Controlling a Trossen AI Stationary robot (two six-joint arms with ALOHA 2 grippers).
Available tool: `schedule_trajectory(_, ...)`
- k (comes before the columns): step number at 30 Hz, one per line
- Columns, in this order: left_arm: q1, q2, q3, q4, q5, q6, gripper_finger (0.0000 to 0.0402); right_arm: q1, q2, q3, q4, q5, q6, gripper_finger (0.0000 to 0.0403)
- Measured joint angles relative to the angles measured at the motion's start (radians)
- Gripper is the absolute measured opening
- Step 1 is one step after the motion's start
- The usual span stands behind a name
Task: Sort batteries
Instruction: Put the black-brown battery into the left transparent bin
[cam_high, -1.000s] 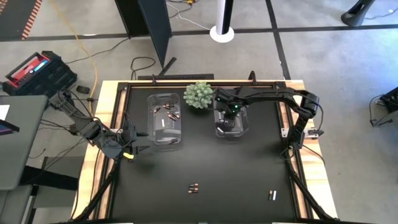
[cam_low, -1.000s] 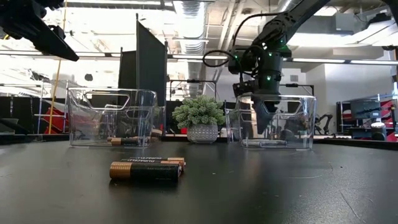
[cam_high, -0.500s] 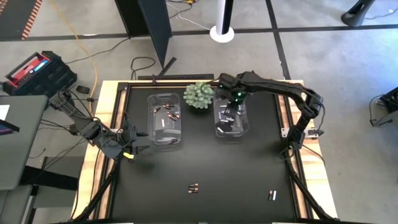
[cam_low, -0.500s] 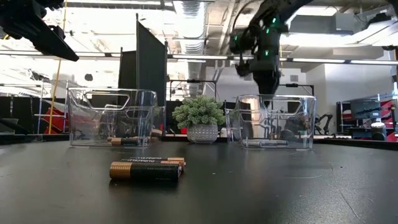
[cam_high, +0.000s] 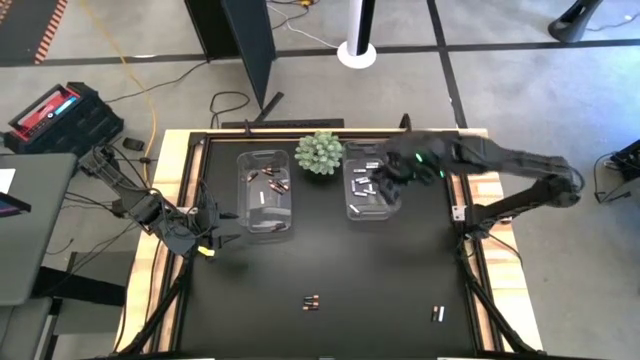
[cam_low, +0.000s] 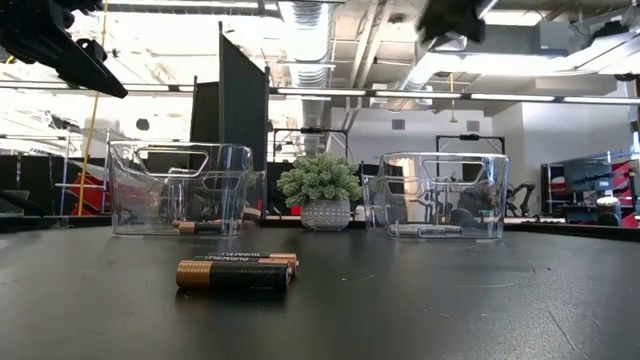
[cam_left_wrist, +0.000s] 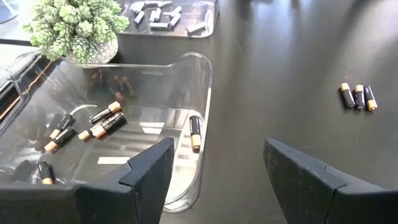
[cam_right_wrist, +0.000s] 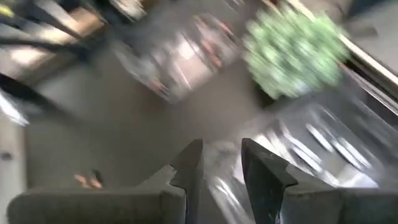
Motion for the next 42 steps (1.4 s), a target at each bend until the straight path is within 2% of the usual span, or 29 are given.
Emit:
schedule_trajectory(4, 0.000, 0.000, 0.000, 0.000, 0.000, -0.007, 0.0245, 0.212, -0.027, -0.083, 0.192, 0.162, 0.060, 0.0126)
schedule_trajectory(7, 0.000, 0.000, 0.000, 0.000, 0.000, -0.008, 0.0245, 0.343, 0.021, -0.130, 0.291, 0.255, 0.090, 0.0126)
schedule_trajectory(12, 0.000, 0.000, 0.000, 0.001, 0.000, -0.010, 0.0245, 0.466, 0.163, -0.159, 0.379, 0.275, 0.171, 0.0126)
schedule_trajectory(21, 0.000, 0.000, 0.000, 0.001, 0.001, -0.142, 0.0245, 0.548, 0.366, -0.160, 0.362, 0.278, 0.364, 0.0126)
schedule_trajectory(27, 0.000, 0.000, 0.000, 0.006, 0.013, -0.151, 0.0245, 0.593, 0.436, -0.160, 0.334, 0.251, 0.402, 0.0126)
schedule_trajectory(31, 0.000, 0.018, 0.000, 0.039, 0.057, -0.153, 0.0245, 0.621, 0.450, -0.160, 0.272, 0.219, 0.511, 0.0126)
schedule_trajectory(35, -0.001, 0.097, 0.000, 0.151, 0.082, -0.120, 0.0245, 0.649, 0.439, -0.159, 0.206, 0.198, 0.596, 0.0126)
schedule_trajectory(42, -0.001, 0.346, 0.000, 0.402, 0.087, -0.088, 0.0245, 0.694, 0.443, -0.159, 0.125, 0.198, 0.589, 0.0126)
